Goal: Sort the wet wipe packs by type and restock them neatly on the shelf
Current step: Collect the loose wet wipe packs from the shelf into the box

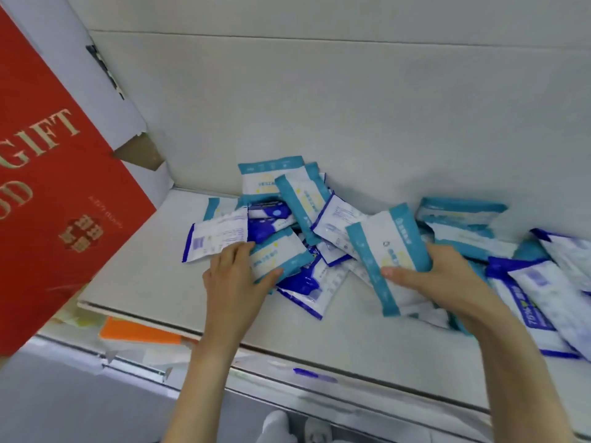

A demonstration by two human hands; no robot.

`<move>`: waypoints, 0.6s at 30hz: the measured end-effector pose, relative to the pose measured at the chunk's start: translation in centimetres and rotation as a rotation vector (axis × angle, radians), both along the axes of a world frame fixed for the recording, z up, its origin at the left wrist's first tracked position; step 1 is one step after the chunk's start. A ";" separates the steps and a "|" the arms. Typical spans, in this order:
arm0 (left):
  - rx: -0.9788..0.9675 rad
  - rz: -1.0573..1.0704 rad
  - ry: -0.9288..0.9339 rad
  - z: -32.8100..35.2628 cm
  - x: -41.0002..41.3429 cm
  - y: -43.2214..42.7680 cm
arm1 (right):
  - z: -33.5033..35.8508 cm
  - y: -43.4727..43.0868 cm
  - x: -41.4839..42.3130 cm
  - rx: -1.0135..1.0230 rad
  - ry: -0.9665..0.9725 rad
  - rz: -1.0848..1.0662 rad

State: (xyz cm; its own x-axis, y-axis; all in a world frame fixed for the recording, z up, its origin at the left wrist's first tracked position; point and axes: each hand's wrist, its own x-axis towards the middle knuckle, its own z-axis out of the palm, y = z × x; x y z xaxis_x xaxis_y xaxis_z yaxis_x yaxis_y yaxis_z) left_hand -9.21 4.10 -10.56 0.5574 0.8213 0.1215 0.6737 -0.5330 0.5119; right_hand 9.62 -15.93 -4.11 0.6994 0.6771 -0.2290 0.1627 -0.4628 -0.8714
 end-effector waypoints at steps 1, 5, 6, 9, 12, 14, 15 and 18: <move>-0.012 0.017 0.017 0.1 0.2 0.2 | 0.5 0.6 0.6 0.058 -0.004 -0.019; -0.052 -0.006 0.154 0.9 0.4 0.9 | -0.8 5.6 1.9 -0.010 -0.140 0.075; -0.092 -0.024 0.159 1.1 0.3 1.0 | -1.8 6.8 2.1 -0.060 -0.207 0.105; -0.197 -0.100 0.086 1.4 -0.7 1.8 | -3.4 8.5 2.6 -0.208 -0.272 0.077; -0.323 -0.153 -0.058 1.4 -2.0 2.6 | -2.9 8.8 2.6 -0.312 -0.267 -0.037; -0.426 -0.167 -0.195 2.3 -2.7 3.6 | -2.4 9.1 2.4 -0.331 -0.278 -0.092; -0.450 -0.160 -0.258 2.9 -3.1 4.5 | -2.1 9.3 2.1 -0.362 -0.301 -0.107; -0.392 -0.104 -0.335 4.1 -4.2 9.0 | -1.4 9.4 1.0 -0.499 -0.390 -0.105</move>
State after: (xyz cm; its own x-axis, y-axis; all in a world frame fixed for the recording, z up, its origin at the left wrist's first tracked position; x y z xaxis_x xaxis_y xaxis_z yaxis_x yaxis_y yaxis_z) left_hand -13.37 13.12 -6.50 0.6217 0.7832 0.0016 0.3926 -0.3134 0.8646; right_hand 10.61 -6.54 -5.48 0.8515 0.4786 -0.2142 0.3562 -0.8278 -0.4334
